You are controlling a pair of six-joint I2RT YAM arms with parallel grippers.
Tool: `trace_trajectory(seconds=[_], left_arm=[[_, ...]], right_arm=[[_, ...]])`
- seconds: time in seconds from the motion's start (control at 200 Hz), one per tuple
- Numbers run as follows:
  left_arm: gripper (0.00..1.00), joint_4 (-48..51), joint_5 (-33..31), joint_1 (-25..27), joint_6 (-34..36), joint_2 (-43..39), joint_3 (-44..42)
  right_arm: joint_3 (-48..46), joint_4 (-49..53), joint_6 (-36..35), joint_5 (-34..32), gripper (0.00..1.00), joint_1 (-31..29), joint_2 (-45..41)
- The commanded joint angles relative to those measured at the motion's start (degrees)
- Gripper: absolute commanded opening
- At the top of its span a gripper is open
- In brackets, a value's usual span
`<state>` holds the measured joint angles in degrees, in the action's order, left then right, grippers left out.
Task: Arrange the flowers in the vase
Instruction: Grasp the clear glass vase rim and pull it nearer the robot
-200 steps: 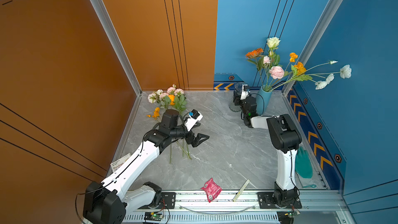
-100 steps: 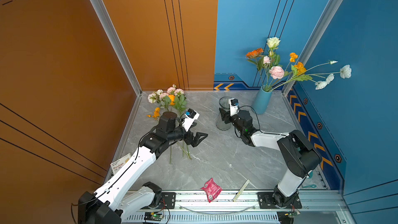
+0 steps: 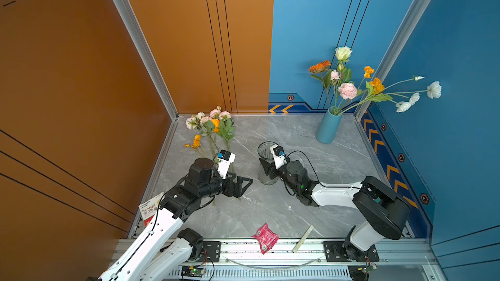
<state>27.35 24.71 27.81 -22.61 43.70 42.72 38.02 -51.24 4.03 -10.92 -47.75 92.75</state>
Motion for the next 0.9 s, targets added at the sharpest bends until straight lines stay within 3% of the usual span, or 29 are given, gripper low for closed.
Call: trace_trajectory(seconds=[0.0,0.105,0.31,0.666,0.896], left_arm=[[0.98,3.7,2.3,0.1,-2.5,-0.7,-0.4],[0.98,4.0,1.8,0.0,-2.7,-0.9,-0.5],[0.98,4.0,1.7,-0.1,-3.6,1.2,0.8],[0.98,4.1,-2.3,-1.2,-2.5,3.2,3.8],[0.98,5.3,-10.1,-3.2,-3.8,3.5,4.0]], right_arm=[[0.0,-9.3,-0.5,-3.3,0.52,-0.5,-1.1],[-1.0,-8.2,-0.9,-3.5,0.58,-0.8,-1.8],[-2.4,-6.7,-0.8,-4.7,0.99,-1.0,-2.1],[-8.4,-1.2,0.4,-7.6,1.00,-3.0,-7.5],[-11.5,15.2,2.7,-9.2,1.00,-7.3,-17.0]])
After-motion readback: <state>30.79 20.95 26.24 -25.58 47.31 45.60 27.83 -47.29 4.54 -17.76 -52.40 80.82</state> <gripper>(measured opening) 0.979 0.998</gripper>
